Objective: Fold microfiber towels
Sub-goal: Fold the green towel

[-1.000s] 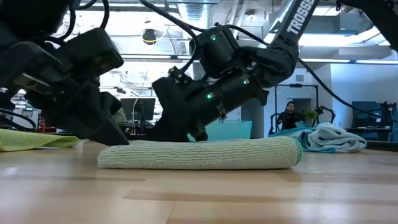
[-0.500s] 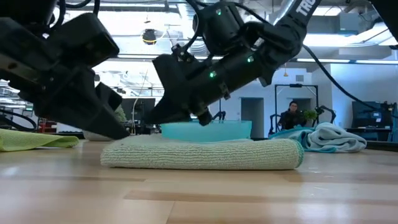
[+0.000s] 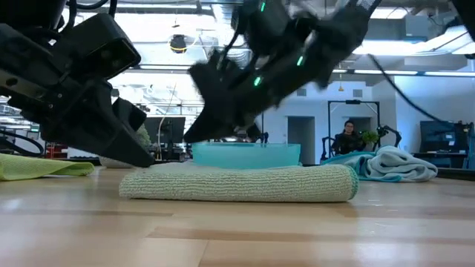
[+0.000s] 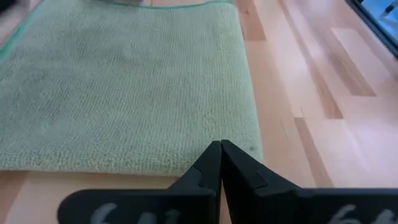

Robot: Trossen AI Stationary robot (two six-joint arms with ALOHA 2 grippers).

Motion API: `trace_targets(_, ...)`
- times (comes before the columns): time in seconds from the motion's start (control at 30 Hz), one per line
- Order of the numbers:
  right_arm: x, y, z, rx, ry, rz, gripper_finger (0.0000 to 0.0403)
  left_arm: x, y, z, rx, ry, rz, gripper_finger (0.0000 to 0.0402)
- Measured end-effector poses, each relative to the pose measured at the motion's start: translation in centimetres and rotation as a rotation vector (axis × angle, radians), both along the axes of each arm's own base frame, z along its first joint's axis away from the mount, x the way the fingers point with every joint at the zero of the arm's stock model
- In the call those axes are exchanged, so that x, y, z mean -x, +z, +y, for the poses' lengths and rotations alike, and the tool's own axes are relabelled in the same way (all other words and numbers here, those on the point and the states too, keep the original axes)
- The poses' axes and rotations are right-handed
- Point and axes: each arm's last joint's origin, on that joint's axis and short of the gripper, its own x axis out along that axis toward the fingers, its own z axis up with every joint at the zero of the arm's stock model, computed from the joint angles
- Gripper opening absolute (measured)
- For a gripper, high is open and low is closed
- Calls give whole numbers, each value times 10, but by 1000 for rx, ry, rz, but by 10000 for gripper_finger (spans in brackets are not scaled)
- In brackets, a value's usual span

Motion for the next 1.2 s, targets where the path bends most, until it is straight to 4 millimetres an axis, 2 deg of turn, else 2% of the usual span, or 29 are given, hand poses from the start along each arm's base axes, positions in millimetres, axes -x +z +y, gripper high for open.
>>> trace_targets(0.13,21,27,19,87,-21,100,15,1,-1,0,-3,3,12,0)
trace_targets(0.23,40,33,37,146,-71,173,19,1,-1,0,-3,5,11,0)
trace_targets(0.4,84,3,58,201,-217,246,18,0,-1,1,-3,15,4,0)
trace_targets(0.53,105,-22,54,102,-281,224,15,0,0,1,-5,24,-3,0)
trace_targets(0.7,114,-41,38,-1,-294,173,16,0,0,1,-13,34,-5,0)
trace_targets(0.8,116,-44,31,-24,-322,178,16,0,-1,1,-13,33,2,0)
trace_targets(0.93,118,-39,30,-12,-302,187,16,1,-3,2,-18,37,21,0)
trace_targets(1.1,120,-24,35,4,-308,126,19,3,-5,3,-23,43,43,0)
trace_targets(1.2,119,-25,32,11,-332,122,18,3,-5,3,-21,43,41,0)
